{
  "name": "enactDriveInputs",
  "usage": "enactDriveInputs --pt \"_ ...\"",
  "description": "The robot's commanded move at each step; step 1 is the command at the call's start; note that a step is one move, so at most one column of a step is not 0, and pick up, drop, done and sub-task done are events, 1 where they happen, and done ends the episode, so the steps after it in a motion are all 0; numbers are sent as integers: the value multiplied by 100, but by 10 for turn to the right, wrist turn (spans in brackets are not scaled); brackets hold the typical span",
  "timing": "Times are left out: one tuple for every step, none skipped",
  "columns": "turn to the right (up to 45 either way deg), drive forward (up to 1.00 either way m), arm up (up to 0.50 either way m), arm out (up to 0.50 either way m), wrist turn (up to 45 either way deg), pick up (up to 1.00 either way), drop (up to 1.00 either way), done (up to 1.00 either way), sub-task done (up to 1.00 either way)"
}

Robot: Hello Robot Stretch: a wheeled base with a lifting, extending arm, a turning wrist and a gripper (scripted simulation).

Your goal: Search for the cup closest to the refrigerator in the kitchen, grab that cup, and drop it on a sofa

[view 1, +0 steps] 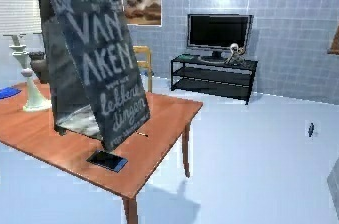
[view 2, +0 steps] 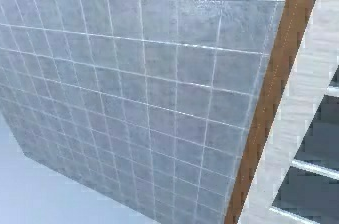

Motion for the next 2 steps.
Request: enactDriveInputs --pt "330 0 0 0 0 0 0 0 0" --pt "0 100 0 0 0 0 0 0 0"
